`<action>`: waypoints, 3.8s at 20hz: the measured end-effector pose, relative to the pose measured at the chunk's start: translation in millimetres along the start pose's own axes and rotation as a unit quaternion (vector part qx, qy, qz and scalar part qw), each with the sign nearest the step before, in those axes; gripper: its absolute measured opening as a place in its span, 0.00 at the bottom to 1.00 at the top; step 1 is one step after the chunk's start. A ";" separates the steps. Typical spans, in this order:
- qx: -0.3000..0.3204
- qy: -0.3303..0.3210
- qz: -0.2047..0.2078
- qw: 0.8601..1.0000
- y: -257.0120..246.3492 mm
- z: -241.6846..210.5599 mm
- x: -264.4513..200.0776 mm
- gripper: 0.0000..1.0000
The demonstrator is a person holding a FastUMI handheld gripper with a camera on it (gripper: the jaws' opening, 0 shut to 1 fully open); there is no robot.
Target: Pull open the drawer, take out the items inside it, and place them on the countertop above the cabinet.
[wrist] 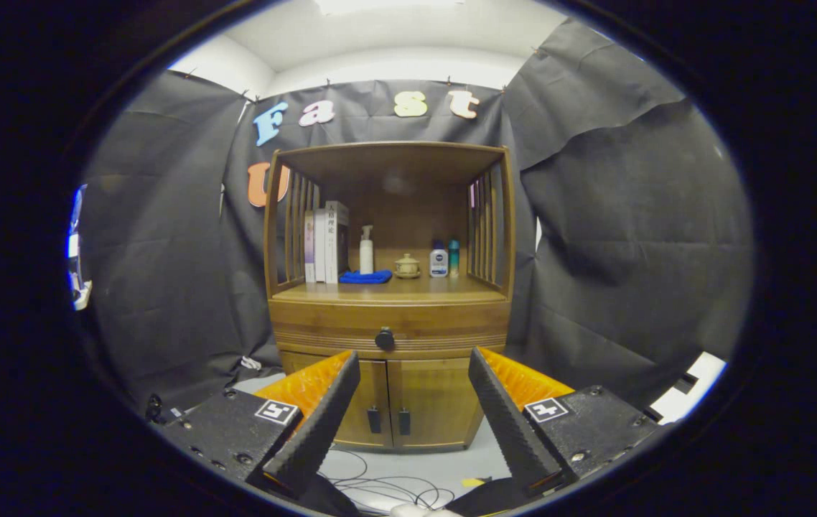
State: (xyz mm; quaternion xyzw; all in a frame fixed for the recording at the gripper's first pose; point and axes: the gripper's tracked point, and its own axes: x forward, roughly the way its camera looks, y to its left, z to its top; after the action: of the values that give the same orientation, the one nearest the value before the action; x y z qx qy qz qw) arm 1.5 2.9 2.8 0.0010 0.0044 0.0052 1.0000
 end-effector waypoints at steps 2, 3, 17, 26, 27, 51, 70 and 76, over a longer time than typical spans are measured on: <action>-0.004 -0.002 0.002 1.000 3.0 1.4 2.3 1.00; -0.006 -0.006 0.003 1.000 4.9 3.7 4.5 1.00; -0.019 -0.053 0.054 0.997 52.3 30.1 167.2 1.00; -0.022 0.037 0.018 0.999 45.2 -63.6 298.5 1.00; -0.018 0.049 0.012 0.999 44.5 -70.1 306.3 1.00; -0.016 0.093 0.001 0.996 52.4 -92.1 307.0 0.37; -0.022 0.084 0.010 0.996 48.7 -115.3 173.0 0.37; -0.014 0.088 0.014 0.996 50.4 -117.8 159.0 0.37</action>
State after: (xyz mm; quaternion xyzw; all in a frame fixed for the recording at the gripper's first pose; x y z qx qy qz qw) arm 158.9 55.2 -116.3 -0.0134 0.0918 0.0197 0.9955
